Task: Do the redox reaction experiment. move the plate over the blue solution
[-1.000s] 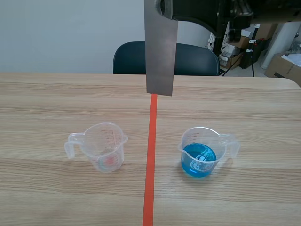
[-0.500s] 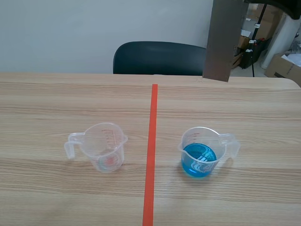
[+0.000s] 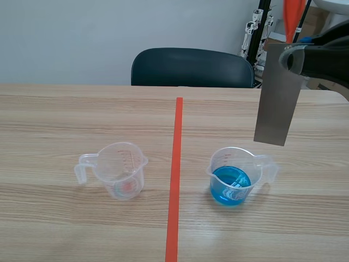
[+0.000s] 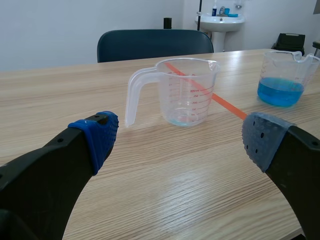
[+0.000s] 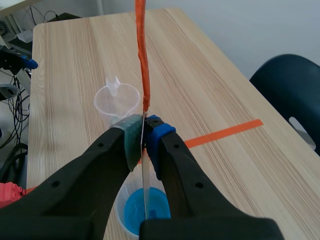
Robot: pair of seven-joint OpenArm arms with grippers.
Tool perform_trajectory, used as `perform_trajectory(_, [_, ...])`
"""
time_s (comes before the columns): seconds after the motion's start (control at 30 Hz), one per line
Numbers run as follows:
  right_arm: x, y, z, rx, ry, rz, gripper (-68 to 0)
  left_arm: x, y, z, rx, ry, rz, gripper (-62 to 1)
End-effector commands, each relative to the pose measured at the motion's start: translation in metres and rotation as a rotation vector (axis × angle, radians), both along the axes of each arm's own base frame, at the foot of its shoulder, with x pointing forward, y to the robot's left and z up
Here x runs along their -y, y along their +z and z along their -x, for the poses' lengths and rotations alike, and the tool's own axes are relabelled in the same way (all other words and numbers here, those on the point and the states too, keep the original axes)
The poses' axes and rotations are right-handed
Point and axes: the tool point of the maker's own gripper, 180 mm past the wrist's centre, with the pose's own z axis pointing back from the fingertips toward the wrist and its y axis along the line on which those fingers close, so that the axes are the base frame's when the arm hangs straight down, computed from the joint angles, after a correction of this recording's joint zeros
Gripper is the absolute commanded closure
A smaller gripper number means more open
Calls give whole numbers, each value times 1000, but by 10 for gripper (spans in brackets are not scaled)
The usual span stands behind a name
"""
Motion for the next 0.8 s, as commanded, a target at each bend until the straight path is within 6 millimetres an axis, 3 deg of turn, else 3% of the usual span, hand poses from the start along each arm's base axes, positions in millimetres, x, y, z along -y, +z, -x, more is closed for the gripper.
perform_trajectory(0.0, [-4,17,3,51,28,-57,-6,-3,10,-1,50,3,18,-523])
perform_trajectory(0.13, [-9,14,20,90,93,-88,-6,-4,11,-2,52,4,18,-523])
perform_trajectory(0.4, [-8,-7,14,218,65,-67,-6,-4,11,-2,53,6,19,-523])
perform_trajectory(0.63, [-9,-17,4,191,29,-114,-6,-4,11,-2,54,6,18,-522])
perform_trajectory(0.77, [-12,-13,1,94,20,-178,-6,-6,12,-3,54,2,12,-522])
